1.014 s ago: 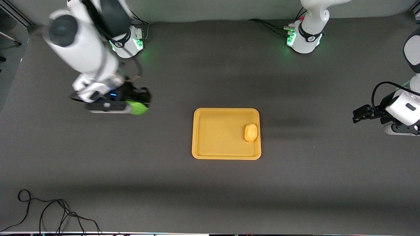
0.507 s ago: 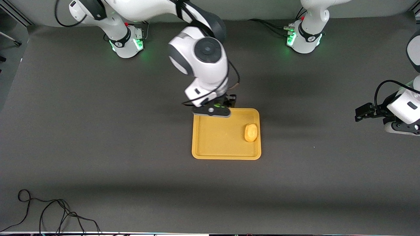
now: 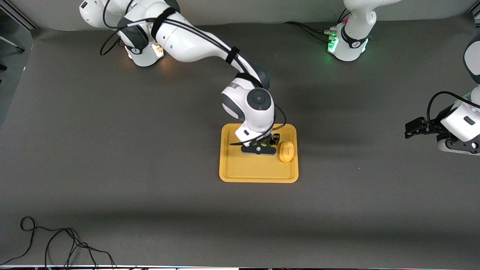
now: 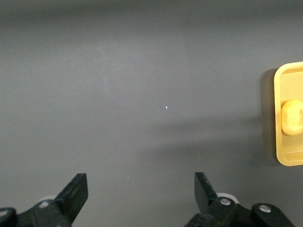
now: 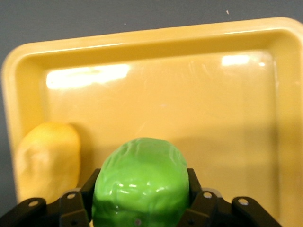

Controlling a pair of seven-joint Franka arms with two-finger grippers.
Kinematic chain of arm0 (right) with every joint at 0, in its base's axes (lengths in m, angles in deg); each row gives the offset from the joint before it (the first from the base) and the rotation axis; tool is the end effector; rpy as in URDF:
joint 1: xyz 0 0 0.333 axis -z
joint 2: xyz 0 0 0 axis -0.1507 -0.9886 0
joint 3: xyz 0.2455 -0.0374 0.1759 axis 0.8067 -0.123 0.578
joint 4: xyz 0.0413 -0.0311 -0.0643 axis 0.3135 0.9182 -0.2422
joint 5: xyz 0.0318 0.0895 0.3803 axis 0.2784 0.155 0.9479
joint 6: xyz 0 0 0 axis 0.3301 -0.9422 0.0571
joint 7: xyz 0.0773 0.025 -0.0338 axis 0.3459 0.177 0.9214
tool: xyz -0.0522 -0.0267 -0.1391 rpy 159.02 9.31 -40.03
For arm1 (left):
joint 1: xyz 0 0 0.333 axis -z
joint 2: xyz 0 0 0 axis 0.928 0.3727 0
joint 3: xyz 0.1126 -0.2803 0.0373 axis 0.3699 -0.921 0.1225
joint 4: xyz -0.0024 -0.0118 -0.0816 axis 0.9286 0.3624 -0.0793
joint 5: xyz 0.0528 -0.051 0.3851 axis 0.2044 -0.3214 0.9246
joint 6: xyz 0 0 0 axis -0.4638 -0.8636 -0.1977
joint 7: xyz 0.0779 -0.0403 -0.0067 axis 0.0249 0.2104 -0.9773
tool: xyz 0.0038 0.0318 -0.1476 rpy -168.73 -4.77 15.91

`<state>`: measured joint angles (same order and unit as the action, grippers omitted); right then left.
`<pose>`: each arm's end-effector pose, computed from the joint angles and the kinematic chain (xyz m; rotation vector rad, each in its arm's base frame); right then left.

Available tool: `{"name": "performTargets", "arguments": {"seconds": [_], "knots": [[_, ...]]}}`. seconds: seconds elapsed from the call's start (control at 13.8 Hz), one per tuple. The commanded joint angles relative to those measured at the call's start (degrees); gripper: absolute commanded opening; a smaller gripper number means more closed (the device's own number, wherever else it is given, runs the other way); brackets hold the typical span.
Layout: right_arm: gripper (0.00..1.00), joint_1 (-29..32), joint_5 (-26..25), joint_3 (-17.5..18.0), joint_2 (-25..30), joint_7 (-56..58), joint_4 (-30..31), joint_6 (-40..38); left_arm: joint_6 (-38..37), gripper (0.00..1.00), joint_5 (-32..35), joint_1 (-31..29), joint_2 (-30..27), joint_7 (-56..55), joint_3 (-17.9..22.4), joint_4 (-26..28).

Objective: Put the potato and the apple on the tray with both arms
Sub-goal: 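Carry the apple with the right gripper over the tray beside the potato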

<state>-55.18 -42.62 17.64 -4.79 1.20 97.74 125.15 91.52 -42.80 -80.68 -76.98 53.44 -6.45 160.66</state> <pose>0.5411 0.5681 0.1788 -3.0979 0.2006 -0.1374 0.5947 0.0199 0.4545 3.1239 -0.2131 0.0270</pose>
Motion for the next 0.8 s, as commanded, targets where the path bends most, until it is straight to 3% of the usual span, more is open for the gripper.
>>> {"name": "performTargets", "arguments": {"seconds": [0.0, 0.29, 0.43, 0.72], "knots": [[0.61, -0.07, -1.81, -1.33, -3.44, -1.28, -2.84, 2.57, -0.73, 1.0, 0.49, -0.1, -1.24, -0.57, -0.31, 0.8], [0.62, 0.19, -3.04, -1.42, -4.24, -1.19, -2.75, 3.03, -1.53, 1.0, 0.49, -0.18, -1.68, -0.39, -0.31, 0.97], [1.0, 0.46, -3.04, -1.42, -4.5, -1.28, -2.75, 3.03, -1.53, 1.0, 0.49, -0.01, -1.68, -0.39, -0.31, 0.97], [1.0, 0.46, -2.69, -1.42, 0.13, -1.28, -2.93, -0.55, -1.44, 1.0, 0.58, -0.18, -1.5, -0.31, -0.31, 0.97]]}}
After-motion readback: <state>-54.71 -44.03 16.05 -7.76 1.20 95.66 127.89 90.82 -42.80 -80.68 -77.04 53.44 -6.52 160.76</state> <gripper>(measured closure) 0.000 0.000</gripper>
